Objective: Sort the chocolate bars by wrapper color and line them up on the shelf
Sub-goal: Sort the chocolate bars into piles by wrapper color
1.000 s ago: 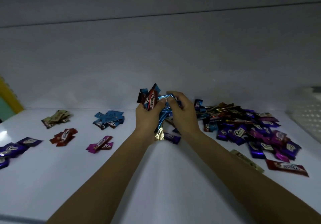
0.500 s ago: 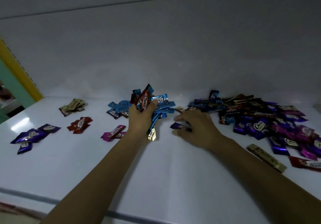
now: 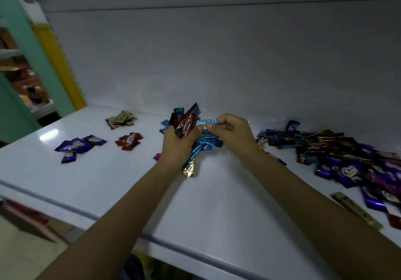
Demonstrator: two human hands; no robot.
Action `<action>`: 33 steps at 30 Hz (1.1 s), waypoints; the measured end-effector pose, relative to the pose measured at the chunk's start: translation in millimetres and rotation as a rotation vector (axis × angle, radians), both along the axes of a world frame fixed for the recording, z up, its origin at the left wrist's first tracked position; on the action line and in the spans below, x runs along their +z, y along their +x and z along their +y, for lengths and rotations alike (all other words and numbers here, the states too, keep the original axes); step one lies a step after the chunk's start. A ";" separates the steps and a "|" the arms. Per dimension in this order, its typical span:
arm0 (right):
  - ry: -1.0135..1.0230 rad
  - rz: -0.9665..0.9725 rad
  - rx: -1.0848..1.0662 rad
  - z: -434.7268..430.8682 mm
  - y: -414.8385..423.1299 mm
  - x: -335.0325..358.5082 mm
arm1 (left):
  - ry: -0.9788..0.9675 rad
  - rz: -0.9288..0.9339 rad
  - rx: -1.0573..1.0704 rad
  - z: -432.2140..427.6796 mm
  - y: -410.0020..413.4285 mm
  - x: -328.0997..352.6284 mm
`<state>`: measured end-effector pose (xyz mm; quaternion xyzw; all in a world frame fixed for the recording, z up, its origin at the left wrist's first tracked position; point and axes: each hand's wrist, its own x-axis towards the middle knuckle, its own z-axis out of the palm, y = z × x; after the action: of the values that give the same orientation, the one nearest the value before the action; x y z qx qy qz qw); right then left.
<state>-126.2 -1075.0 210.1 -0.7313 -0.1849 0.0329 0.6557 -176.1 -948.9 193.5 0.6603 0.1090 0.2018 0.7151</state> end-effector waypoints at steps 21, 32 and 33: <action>-0.382 -0.005 -0.269 107.2 75.2 -48.1 | 0.001 -0.057 0.351 118.2 -49.0 -24.6; -0.110 -0.249 0.138 122.1 25.3 -27.5 | -0.034 -0.028 0.308 120.5 -51.9 -29.1; -0.113 -0.231 0.293 127.8 16.4 -22.1 | -0.037 -0.030 0.300 120.5 -53.3 -29.3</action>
<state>-109.7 -947.2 188.0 -0.7312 -0.3613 0.0544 0.5761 -229.4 -828.4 164.2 0.6201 0.1996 0.3142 0.6906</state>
